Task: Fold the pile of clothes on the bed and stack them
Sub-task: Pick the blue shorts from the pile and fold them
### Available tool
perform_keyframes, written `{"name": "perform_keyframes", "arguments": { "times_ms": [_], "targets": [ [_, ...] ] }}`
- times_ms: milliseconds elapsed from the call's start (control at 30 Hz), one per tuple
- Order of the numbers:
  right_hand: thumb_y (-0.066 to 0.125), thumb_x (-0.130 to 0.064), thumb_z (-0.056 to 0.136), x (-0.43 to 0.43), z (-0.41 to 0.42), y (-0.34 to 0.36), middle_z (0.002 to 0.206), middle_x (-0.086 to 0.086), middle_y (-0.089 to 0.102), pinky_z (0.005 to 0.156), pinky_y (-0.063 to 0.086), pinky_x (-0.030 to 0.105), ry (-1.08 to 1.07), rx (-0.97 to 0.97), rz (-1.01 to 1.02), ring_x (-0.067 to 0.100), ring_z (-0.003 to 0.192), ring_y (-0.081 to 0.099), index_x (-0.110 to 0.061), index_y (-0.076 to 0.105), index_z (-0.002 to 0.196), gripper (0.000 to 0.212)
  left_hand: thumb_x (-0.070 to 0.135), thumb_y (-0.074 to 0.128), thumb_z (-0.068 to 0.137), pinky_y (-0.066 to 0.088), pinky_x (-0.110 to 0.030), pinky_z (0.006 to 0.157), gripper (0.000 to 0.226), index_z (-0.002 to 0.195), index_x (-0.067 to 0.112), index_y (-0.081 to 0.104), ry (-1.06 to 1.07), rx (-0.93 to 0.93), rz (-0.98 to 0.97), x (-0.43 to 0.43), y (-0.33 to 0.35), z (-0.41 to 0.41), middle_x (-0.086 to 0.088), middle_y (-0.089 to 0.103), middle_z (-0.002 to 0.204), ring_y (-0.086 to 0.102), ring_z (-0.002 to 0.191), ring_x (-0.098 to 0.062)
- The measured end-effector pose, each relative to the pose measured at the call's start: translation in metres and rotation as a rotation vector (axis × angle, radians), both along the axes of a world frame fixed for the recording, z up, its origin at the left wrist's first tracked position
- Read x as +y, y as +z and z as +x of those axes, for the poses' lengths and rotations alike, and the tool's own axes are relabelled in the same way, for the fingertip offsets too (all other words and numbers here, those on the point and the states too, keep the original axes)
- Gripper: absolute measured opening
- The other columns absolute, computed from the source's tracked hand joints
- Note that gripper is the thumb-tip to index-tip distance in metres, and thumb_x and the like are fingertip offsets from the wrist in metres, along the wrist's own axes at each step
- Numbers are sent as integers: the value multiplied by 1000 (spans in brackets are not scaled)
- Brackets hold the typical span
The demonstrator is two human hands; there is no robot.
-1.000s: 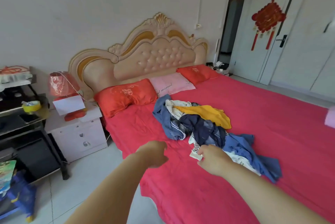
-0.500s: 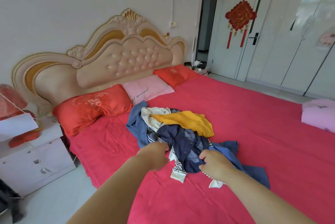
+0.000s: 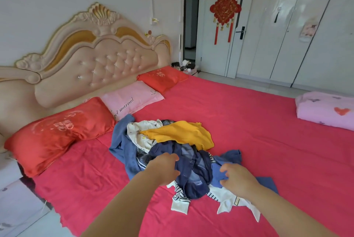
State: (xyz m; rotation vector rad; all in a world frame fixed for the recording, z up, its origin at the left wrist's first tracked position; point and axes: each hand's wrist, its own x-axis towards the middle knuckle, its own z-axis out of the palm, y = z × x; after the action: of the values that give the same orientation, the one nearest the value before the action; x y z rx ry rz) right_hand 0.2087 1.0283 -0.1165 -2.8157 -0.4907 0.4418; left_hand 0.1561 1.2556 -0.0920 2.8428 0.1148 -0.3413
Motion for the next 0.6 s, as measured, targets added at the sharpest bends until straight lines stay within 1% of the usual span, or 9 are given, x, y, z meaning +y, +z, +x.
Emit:
{"name": "perform_keyframes", "arguments": {
  "times_ms": [33, 67, 100, 200, 233, 267, 367, 467, 600],
  "targets": [
    [54, -20, 89, 4, 5, 0, 113, 2, 60, 83, 44, 26, -20, -6, -10, 16, 102, 57, -14, 55, 117, 29, 28, 51, 90, 45, -39, 90, 48, 134, 16, 41, -18, -4, 4, 7, -2, 11, -8, 53, 119, 52, 110, -26],
    [54, -19, 89, 9, 12, -1, 117, 5, 59, 86, 43, 27, -40, -3, -19, 18, 107, 57, -12, 53, 121, 32, 29, 51, 90, 45, -39, 90, 46, 133, 15, 41, -37, 1, 6, 14, -4, 21, -9, 53, 119, 52, 110, -26],
    [53, -19, 89, 14, 18, -4, 118, 7, 60, 85, 42, 26, -57, 1, -18, 20, 108, 57, -11, 52, 122, 34, 30, 51, 91, 45, -39, 91, 46, 133, 16, 40, -55, 5, 6, 22, -6, 32, -9, 52, 120, 52, 110, -26],
    [52, -18, 87, 32, 36, -14, 116, 7, 61, 73, 34, 24, -116, -21, -29, 21, 111, 54, -11, 52, 121, 34, 30, 53, 90, 45, -41, 92, 41, 126, 15, 45, -120, 6, -14, 48, -18, 65, -8, 53, 117, 51, 113, -27],
    [53, -20, 88, 40, 42, -19, 117, 7, 60, 72, 33, 23, -145, -18, -25, 21, 111, 54, -12, 51, 122, 35, 30, 53, 89, 45, -41, 91, 39, 125, 15, 46, -143, 14, -20, 57, -23, 76, -8, 54, 117, 51, 114, -26],
    [54, -21, 88, 49, 47, -23, 119, 7, 59, 74, 36, 23, -185, -8, -13, 21, 110, 55, -13, 50, 124, 38, 30, 53, 89, 45, -40, 92, 41, 126, 15, 45, -170, 31, -19, 65, -26, 86, -7, 53, 120, 50, 115, -26],
    [56, -23, 88, 74, 61, -35, 116, 6, 61, 83, 44, 27, -268, 25, -15, 21, 104, 58, -12, 50, 124, 38, 32, 52, 91, 43, -38, 97, 49, 136, 16, 38, -257, 66, -6, 87, -37, 112, -7, 48, 129, 47, 120, -26],
    [55, -25, 88, 93, 72, -46, 118, 5, 60, 85, 43, 25, -329, 62, -14, 19, 105, 58, -14, 49, 126, 40, 32, 51, 93, 41, -40, 99, 52, 139, 15, 35, -343, 78, 15, 105, -44, 135, -8, 47, 130, 46, 121, -26],
    [54, -23, 88, 98, 80, -55, 123, 3, 57, 80, 40, 20, -434, 87, 33, 15, 102, 55, -16, 45, 130, 44, 33, 51, 93, 40, -39, 100, 55, 142, 17, 31, -411, 70, 13, 112, -57, 163, -6, 45, 135, 43, 125, -25]
  ]
}}
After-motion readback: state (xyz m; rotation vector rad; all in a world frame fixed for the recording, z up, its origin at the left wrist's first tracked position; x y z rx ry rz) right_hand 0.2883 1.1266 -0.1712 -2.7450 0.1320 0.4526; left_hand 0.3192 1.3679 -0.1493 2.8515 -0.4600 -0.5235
